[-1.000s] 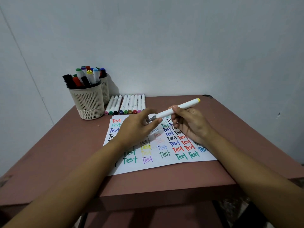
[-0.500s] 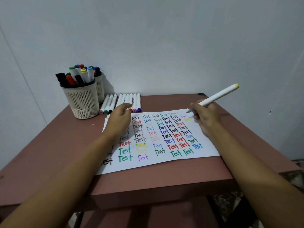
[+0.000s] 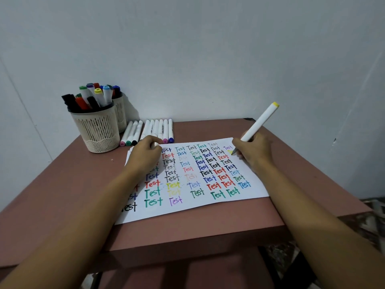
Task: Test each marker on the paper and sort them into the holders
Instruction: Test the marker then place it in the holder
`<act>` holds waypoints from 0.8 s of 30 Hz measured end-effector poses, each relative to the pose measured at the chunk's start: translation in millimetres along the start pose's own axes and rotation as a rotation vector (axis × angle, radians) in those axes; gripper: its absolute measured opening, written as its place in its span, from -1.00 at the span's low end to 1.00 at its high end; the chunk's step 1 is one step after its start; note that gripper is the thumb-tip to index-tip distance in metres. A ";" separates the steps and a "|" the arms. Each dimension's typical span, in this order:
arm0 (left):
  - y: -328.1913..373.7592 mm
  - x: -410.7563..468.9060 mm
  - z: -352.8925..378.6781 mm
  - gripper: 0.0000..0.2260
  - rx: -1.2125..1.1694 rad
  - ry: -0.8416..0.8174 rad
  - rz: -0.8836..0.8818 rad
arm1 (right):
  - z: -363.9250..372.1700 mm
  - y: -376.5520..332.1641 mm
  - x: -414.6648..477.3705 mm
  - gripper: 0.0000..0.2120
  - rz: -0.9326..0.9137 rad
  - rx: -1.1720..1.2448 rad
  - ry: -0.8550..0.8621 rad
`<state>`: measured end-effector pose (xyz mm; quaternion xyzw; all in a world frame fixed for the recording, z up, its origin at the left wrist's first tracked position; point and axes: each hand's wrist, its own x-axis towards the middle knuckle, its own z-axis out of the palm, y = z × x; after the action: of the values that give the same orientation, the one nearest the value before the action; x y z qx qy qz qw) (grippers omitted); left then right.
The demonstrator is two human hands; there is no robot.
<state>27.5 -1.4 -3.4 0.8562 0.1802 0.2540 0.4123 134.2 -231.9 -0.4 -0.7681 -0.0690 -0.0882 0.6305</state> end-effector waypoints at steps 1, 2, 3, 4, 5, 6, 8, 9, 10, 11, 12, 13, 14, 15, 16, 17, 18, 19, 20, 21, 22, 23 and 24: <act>0.5 0.0 0.2 -0.78 0.002 -0.005 0.001 | -0.2 -0.4 -0.5 -0.85 -0.004 -0.004 -0.009; 0.9 -0.1 0.1 -0.79 0.005 -0.009 0.001 | -0.6 -0.2 -0.7 -0.85 -0.007 -0.009 -0.016; 1.0 -0.2 -0.1 -0.79 0.005 -0.012 0.001 | -0.7 -0.6 -1.1 -0.85 -0.010 -0.014 -0.019; 1.0 -0.1 -0.2 -0.79 0.005 -0.014 0.001 | -0.8 -0.8 -1.5 -0.85 -0.012 -0.021 -0.018; 0.8 0.0 -0.3 -0.79 0.007 -0.016 0.002 | -0.5 -0.9 -1.8 -0.84 -0.017 -0.032 -0.015; 0.9 0.0 -0.3 -0.79 0.007 -0.017 0.003 | 0.0 -1.1 -1.9 -0.83 -0.021 -0.047 -0.006; 1.0 0.0 -0.5 -0.79 0.007 -0.021 0.005 | 0.4 -1.6 -2.1 -0.82 -0.024 -0.073 0.021; 1.1 0.1 -0.6 -0.78 0.009 -0.024 0.005 | 0.2 -2.2 -2.2 -0.81 -0.025 -0.075 0.028; 1.2 0.0 -0.7 -0.78 0.013 -0.026 0.006 | -0.1 -2.3 -2.0 -0.81 -0.026 -0.067 0.027; 1.3 -0.1 -0.7 -0.78 0.019 -0.028 0.006 | -0.4 -2.2 -1.5 -0.82 -0.025 -0.057 0.024; 1.5 -0.1 -0.9 -0.78 0.025 -0.031 0.007 | -0.9 -1.9 -1.2 -0.83 -0.023 -0.050 0.023; 1.5 0.0 -0.9 -0.78 0.029 -0.034 0.007 | -1.3 -2.1 -1.6 -0.84 -0.020 -0.046 0.021; 1.5 0.1 -1.0 -0.77 0.033 -0.035 0.007 | -1.6 -2.1 -2.0 -0.84 -0.020 -0.045 0.015; 1.6 0.0 -1.0 -0.77 0.035 -0.036 0.007 | -1.5 -2.3 -2.4 -0.85 -0.020 -0.050 0.008; 1.6 -0.1 -1.0 -0.77 0.037 -0.036 0.006 | -1.3 -2.8 -2.9 -0.85 -0.024 -0.061 0.002; 1.8 -0.3 -0.9 -0.77 0.039 -0.036 0.007 | -1.3 -3.3 -3.5 -0.84 -0.031 -0.076 -0.003; 2.1 -0.5 -0.8 -0.77 0.040 -0.036 0.008 | -1.3 -3.9 -4.0 -0.82 -0.041 -0.098 -0.006; 2.5 -0.8 -0.6 -0.77 0.043 -0.037 0.011 | -1.5 -5.2 -5.0 -0.80 -0.050 -0.119 -0.011; 2.9 -1.1 -0.4 -0.77 0.046 -0.036 0.012 | -1.9 -5.9 -5.7 -0.78 -0.056 -0.135 -0.017; 3.3 -1.4 -0.3 -0.77 0.049 -0.036 0.013 | -2.1 -6.3 -5.8 -0.77 -0.057 -0.142 -0.022; 3.5 -1.6 -0.5 -0.77 0.050 -0.036 0.013 | -2.3 -6.4 -5.8 -0.77 -0.054 -0.140 -0.022; 3.5 -1.5 -0.7 -0.77 0.049 -0.036 0.012 | -2.4 -6.4 -5.5 -0.77 -0.047 -0.136 -0.014; 3.4 -1.6 -1.1 -0.77 0.050 -0.038 0.012 | -2.6 -5.9 -4.8 -0.78 -0.039 -0.127 0.007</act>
<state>25.9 -3.6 -0.5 0.8719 0.1735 0.2358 0.3925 128.0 -233.3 4.7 -0.8047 -0.0760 -0.1073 0.5790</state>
